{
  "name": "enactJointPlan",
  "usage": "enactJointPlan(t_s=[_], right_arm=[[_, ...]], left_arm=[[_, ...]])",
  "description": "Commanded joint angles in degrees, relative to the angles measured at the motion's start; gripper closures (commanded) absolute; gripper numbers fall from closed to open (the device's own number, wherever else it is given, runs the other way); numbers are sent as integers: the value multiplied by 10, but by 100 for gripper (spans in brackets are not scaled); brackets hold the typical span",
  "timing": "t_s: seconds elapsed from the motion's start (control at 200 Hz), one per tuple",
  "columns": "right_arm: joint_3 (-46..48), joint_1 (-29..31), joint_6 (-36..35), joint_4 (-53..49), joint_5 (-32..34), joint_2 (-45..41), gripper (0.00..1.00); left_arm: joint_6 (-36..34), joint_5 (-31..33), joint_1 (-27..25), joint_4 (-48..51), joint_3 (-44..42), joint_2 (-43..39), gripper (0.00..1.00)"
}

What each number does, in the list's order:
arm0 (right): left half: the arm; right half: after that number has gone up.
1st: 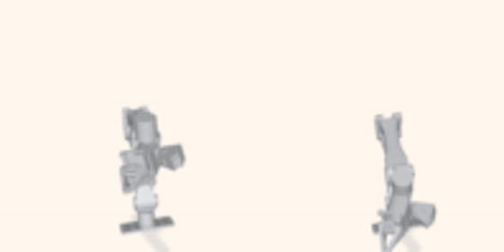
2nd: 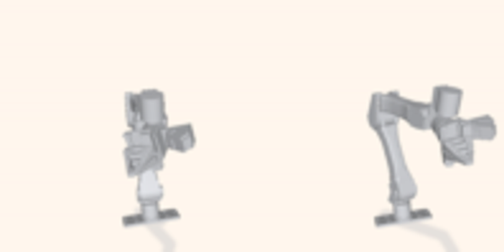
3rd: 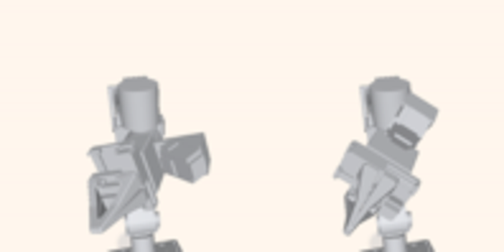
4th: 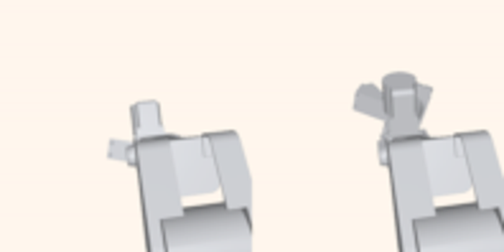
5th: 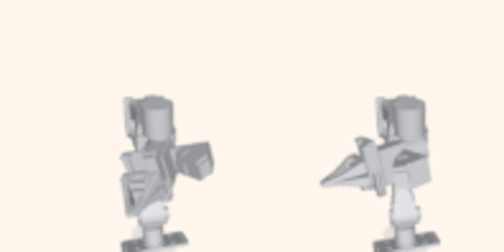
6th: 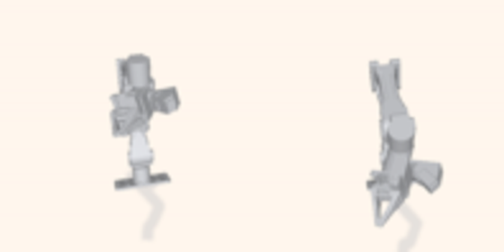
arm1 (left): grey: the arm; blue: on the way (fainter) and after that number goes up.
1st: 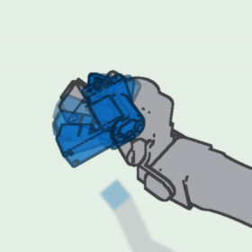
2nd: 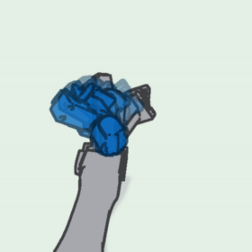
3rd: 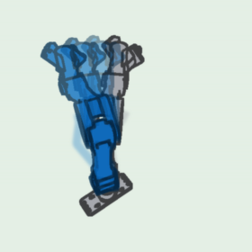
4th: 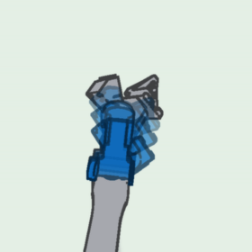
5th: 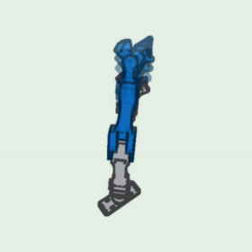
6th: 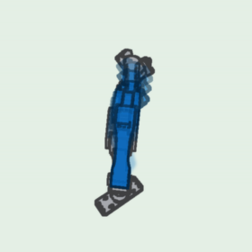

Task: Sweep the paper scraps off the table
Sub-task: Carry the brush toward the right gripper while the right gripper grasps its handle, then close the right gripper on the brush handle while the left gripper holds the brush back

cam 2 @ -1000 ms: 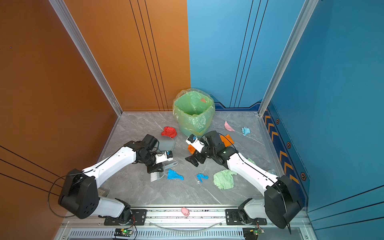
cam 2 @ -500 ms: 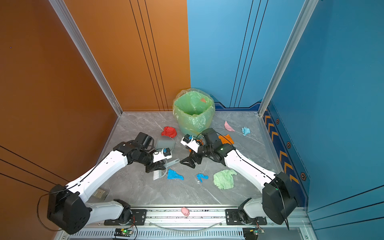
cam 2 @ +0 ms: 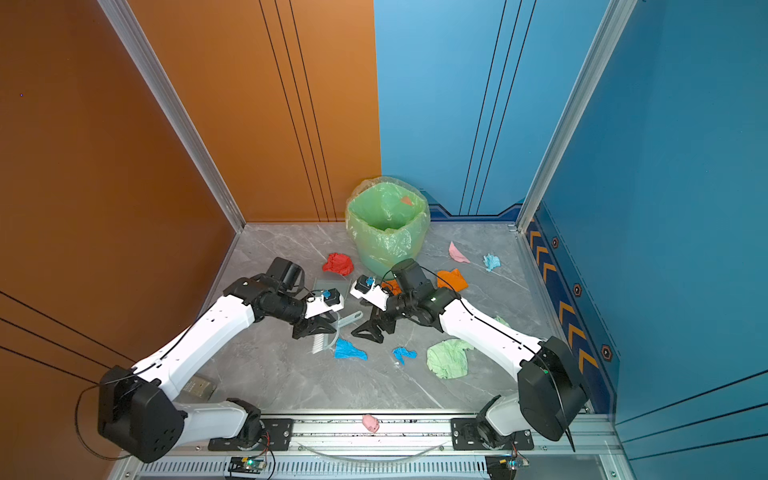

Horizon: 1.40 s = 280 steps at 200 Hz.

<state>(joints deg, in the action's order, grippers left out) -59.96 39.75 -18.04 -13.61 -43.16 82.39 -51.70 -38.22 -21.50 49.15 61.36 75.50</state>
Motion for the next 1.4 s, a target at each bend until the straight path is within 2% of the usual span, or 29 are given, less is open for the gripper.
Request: enactJointPlan(t_s=[0.0, 0.831, 1.216, 1.396], right_arm=[[-23, 19, -4, 21, -6, 10, 0], [-19, 40, 45, 110, 4, 42, 4], [-20, 45, 42, 114, 12, 46, 10], [-19, 46, 36, 112, 13, 45, 16]], left_arm=[[-21, -39, 6, 10, 18, 10, 100], [-39, -80, 33, -5, -5, -7, 100], [-35, -81, 34, -5, -3, 2, 100], [-34, -78, 34, -5, -4, 0, 100]])
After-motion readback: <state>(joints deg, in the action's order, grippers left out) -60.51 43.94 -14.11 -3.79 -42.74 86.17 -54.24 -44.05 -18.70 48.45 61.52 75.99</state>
